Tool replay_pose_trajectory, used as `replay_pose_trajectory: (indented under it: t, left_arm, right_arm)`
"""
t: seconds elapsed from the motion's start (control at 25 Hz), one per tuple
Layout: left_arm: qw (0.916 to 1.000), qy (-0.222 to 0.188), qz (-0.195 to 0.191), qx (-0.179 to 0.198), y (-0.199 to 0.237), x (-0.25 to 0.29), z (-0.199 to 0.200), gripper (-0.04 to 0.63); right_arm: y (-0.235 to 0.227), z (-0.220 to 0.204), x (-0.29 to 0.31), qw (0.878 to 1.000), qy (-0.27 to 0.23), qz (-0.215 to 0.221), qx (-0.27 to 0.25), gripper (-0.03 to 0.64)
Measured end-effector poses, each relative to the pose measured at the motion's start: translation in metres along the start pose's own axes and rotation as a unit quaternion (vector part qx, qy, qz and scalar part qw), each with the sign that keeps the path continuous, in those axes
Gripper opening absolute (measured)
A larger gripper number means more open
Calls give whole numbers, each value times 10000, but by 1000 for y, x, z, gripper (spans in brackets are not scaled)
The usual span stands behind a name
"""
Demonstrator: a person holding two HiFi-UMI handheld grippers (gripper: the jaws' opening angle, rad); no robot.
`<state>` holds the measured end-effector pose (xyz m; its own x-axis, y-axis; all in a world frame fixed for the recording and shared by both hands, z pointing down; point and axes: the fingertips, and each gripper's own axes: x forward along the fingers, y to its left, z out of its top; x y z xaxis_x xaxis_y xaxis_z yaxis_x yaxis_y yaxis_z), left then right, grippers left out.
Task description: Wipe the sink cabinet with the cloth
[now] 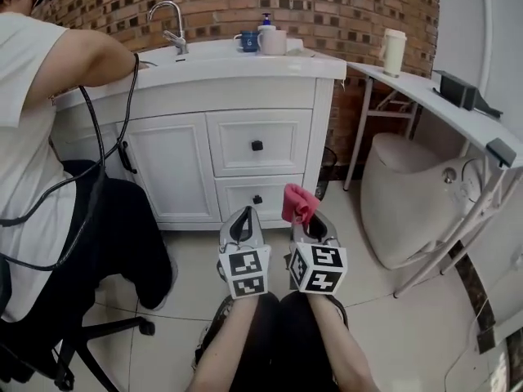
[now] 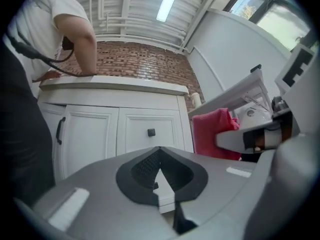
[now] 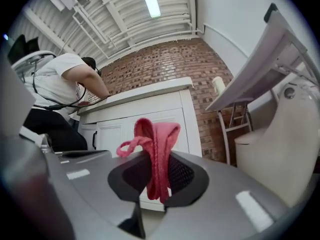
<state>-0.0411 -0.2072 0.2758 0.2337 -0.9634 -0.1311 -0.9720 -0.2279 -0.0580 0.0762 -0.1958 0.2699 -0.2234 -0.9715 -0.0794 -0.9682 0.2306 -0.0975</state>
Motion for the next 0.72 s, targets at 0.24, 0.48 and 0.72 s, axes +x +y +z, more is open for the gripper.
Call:
replay_pose_trajectory:
  t: [0.24, 0.48, 0.72]
  left_arm:
    - [9994, -279, 106, -169, 11, -7, 9, 15]
    - [9992, -344, 7, -189, 5, -8, 13, 15]
    - [9993, -288, 12, -240, 10, -4, 8, 15]
  right_arm:
    - [11, -9, 3, 9994, 56, 53, -346, 60]
    - [5, -6, 1, 9997, 7, 18, -253, 60]
    - [11, -6, 2, 9993, 2, 103, -349, 60]
